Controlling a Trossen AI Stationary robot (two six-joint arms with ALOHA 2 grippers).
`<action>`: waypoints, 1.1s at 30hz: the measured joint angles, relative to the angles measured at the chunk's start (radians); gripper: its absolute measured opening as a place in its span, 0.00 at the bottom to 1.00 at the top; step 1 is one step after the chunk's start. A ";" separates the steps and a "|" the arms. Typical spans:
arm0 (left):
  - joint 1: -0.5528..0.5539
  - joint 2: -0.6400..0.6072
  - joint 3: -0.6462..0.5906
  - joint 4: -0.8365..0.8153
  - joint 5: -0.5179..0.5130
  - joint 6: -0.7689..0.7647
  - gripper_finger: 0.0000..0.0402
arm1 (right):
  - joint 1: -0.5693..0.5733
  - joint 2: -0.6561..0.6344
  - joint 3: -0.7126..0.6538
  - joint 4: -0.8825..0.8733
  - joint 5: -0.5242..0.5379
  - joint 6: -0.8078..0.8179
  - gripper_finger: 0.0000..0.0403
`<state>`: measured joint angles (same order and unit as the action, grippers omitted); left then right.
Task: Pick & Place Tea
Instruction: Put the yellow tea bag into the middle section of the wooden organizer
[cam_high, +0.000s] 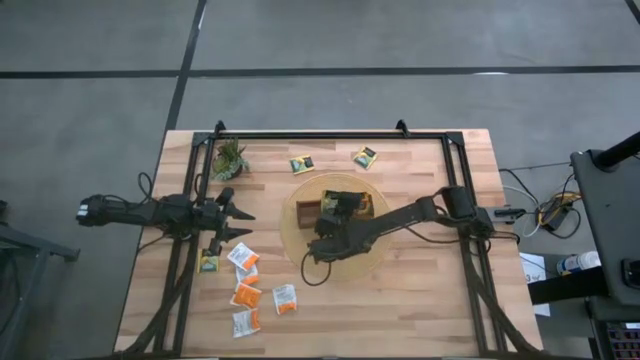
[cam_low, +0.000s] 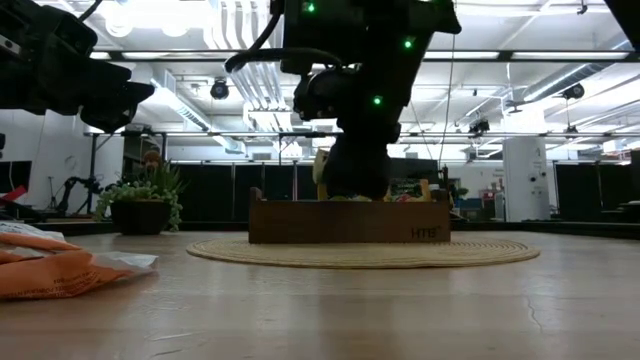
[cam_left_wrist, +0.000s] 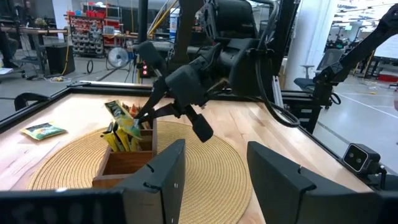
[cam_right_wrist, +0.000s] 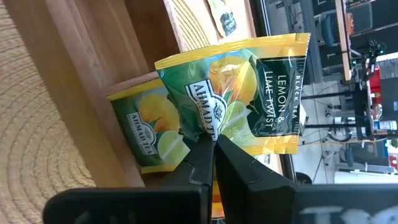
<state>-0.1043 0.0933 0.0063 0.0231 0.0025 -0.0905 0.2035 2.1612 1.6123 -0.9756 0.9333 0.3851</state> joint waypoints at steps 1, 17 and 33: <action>0.000 0.000 0.000 0.000 0.000 0.000 0.42 | -0.004 0.000 -0.001 0.001 0.000 -0.003 0.02; 0.000 0.000 0.000 0.000 0.000 0.000 0.42 | -0.034 0.000 -0.016 0.029 -0.071 -0.029 0.02; 0.000 0.000 0.000 0.000 0.000 0.000 0.42 | -0.034 0.000 -0.016 -0.046 -0.104 0.044 0.02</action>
<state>-0.1042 0.0937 0.0063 0.0227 0.0026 -0.0904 0.1699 2.1616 1.5967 -1.0213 0.8291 0.4293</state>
